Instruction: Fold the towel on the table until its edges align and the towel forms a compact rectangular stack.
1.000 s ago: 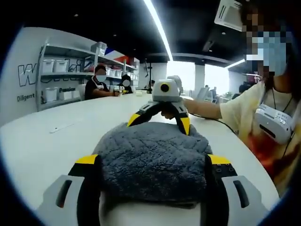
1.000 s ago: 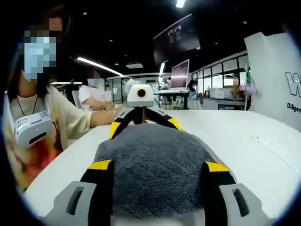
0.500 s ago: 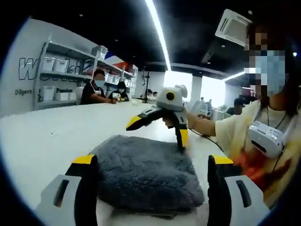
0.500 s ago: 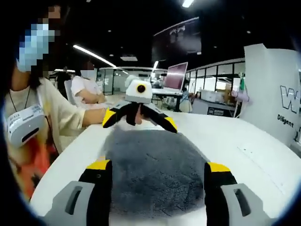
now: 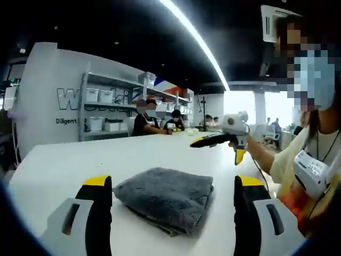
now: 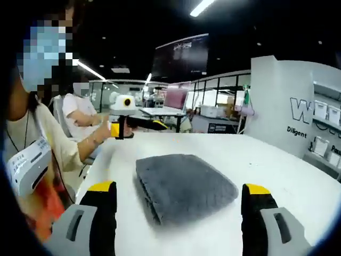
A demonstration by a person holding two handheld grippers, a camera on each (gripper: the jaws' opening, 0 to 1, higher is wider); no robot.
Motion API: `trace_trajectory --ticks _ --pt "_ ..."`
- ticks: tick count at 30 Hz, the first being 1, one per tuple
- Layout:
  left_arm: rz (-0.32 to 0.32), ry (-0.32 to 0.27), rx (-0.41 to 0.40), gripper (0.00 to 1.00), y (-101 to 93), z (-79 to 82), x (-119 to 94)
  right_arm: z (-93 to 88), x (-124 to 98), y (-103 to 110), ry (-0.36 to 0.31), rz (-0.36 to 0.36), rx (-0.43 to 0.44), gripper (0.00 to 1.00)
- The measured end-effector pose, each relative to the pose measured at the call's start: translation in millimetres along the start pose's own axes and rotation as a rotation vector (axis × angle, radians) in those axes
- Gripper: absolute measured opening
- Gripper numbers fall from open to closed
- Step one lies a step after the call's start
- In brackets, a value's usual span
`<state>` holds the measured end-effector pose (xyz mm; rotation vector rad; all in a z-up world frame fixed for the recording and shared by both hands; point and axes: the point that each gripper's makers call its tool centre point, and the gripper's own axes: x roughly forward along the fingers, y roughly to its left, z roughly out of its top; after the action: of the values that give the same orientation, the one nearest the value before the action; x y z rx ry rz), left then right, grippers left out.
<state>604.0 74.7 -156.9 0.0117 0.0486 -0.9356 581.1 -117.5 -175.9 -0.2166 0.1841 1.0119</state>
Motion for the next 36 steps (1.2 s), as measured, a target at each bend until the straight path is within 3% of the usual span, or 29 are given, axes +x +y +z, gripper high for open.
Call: trace_trajectory --ticks 4,6,8,11,13,16,18,22,27,36 --pt "0.158 0.048 0.033 0.97 18.1 -23.6 -16 -12.5 -4 -4 0.005 -0.071 0.027 0.99" --pt "0.183 0.046 0.029 0.99 21.0 -29.1 -20 -11.4 -7 -6 -0.04 -0.099 0.026 0.99" --pt "0.215 0.042 0.015 0.99 25.9 -33.0 -22 -16.2 -9 -5 -0.043 -0.114 0.036 0.99" --pt "0.234 0.056 0.021 0.99 33.9 -42.1 -21 -25.8 -14 -18 -0.02 -0.198 -0.01 0.99" --pt "0.25 0.064 0.03 0.99 40.7 -48.2 -17 -39.0 -17 -25 0.054 -0.242 -0.017 0.99" --pt "0.253 0.027 0.051 0.97 41.0 -48.1 -11 -40.1 -20 -31 0.04 -0.271 -0.025 0.99" --pt "0.222 0.028 0.082 0.97 34.1 -43.5 -10 -42.9 -23 -33 0.02 -0.268 0.048 0.99" --pt "0.261 0.035 0.069 0.97 39.8 -46.8 -14 -40.8 -32 -39 -0.006 -0.29 0.071 0.99" --pt "0.254 0.081 0.068 0.97 34.8 -59.0 -12 -35.4 -40 -43 -0.012 -0.344 0.014 0.99" --pt "0.243 0.081 0.054 0.96 25.6 -65.2 -16 -46.9 -35 -38 0.068 -0.326 -0.052 0.99"
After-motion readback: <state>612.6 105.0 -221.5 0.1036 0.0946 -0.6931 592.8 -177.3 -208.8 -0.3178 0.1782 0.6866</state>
